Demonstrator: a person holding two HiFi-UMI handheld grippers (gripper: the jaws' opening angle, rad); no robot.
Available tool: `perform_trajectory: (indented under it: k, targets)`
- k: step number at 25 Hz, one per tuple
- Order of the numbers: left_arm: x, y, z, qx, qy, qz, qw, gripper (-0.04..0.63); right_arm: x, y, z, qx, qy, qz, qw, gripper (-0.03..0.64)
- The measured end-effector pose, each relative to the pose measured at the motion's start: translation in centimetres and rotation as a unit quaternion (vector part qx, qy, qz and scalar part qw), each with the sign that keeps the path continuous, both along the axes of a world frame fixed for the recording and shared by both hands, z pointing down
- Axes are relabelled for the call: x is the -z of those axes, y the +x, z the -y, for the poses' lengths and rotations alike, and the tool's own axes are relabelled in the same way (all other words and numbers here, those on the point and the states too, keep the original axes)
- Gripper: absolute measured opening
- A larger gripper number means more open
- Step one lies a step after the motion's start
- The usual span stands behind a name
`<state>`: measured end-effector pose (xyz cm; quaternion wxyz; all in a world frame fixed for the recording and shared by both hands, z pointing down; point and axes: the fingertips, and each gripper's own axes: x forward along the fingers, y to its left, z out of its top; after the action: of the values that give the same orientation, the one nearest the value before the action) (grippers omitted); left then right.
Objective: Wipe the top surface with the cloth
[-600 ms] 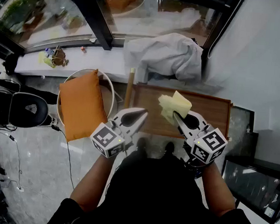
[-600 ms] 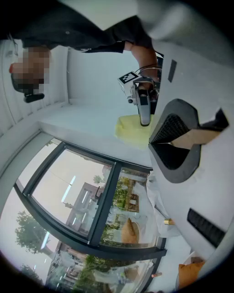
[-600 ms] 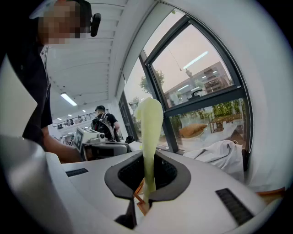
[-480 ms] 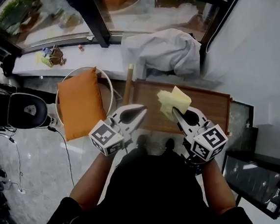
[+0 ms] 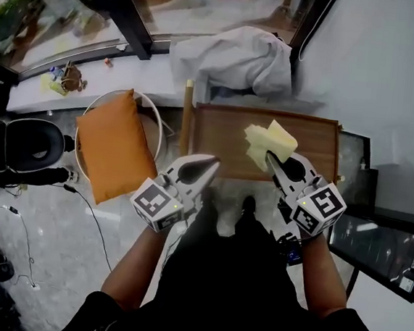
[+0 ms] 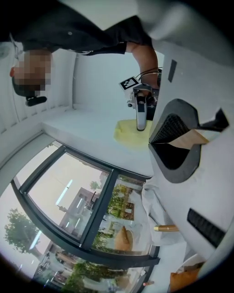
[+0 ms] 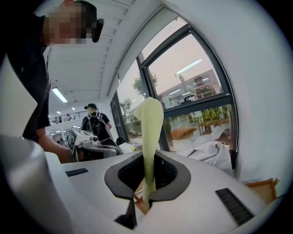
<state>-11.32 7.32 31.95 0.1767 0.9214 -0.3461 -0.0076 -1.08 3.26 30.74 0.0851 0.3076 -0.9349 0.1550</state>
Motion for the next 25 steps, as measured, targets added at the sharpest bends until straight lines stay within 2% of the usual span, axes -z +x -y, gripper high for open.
perform_trajectory:
  k: [3, 6, 10, 14, 19, 22, 25]
  targets:
    - [-0.5, 0.1, -1.8, 0.010, -0.007, 0.004, 0.9999, 0.012, 0.7, 0.9, -1.1, -0.010, 0.001, 0.024, 1.000, 0.032]
    - [-0.3, 1.1, -4.2, 0.031, 0.000, 0.014, 0.9994, 0.012, 1.7, 2.2, -3.8, 0.009, 0.013, 0.039, 0.999, 0.032]
    - [0.0, 3.2, -7.5, 0.072, 0.004, 0.029, 0.9970, 0.012, 2.5, 5.1, -7.5, 0.030, 0.041, 0.042, 0.998, 0.032]
    - [-0.9, 6.6, -11.4, 0.090, -0.007, 0.027, 0.9955, 0.012, 2.4, 9.0, -11.3, 0.041, 0.048, 0.053, 0.997, 0.032]
    - [-0.5, 10.4, -17.5, 0.085, -0.001, 0.030, 0.9959, 0.012, 1.7, 11.7, -18.1, 0.057, 0.043, 0.063, 0.995, 0.032]
    - [-0.1, 10.7, -17.3, 0.076, 0.006, 0.038, 0.9964, 0.012, 1.9, 12.1, -18.3, 0.053, 0.042, 0.063, 0.996, 0.032]
    - [-0.8, 10.6, -17.1, 0.065, 0.007, 0.069, 0.9955, 0.012, 2.2, 12.2, -18.1, 0.043, 0.043, 0.061, 0.996, 0.032]
